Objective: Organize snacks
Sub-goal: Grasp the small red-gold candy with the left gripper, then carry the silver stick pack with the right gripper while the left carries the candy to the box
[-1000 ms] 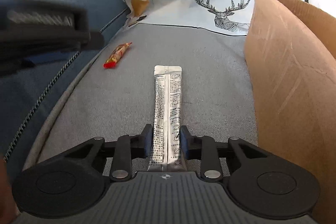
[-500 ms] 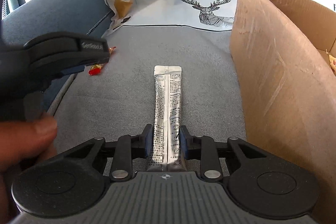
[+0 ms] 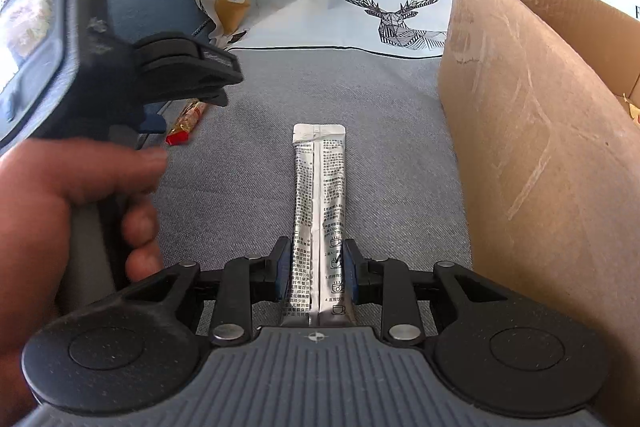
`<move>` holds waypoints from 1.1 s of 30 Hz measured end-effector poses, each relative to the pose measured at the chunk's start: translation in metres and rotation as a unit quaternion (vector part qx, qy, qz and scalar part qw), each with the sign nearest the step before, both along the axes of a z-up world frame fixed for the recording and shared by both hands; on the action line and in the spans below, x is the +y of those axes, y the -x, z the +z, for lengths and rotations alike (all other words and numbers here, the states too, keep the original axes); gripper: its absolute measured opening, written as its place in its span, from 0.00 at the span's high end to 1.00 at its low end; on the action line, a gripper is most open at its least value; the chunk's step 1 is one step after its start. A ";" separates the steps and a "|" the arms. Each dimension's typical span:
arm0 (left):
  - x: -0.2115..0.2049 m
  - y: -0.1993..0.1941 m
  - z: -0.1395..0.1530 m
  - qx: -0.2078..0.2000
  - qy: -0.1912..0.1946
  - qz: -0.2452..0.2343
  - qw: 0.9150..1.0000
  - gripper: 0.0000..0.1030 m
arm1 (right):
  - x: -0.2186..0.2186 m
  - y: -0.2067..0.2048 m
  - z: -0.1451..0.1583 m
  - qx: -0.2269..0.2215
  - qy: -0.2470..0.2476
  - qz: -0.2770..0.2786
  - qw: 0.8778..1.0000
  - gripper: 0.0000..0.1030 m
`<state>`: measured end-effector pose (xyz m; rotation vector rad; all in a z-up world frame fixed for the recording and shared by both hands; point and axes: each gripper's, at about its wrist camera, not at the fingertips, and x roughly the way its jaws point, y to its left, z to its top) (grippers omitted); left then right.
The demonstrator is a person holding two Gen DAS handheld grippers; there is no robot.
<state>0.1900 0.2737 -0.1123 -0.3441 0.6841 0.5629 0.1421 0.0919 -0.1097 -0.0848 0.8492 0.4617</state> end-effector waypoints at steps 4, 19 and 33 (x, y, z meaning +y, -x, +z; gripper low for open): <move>-0.002 -0.010 -0.004 0.007 -0.015 -0.006 1.000 0.37 | 0.001 0.003 -0.001 -0.006 0.004 0.003 1.000 0.72; -0.009 -0.014 0.003 0.039 -0.010 -0.044 0.998 0.80 | 0.002 0.007 -0.002 -0.019 0.011 0.004 1.000 0.71; -0.003 -0.006 0.013 0.022 0.008 -0.020 1.000 0.81 | 0.002 0.005 -0.003 -0.025 0.012 0.009 1.000 0.73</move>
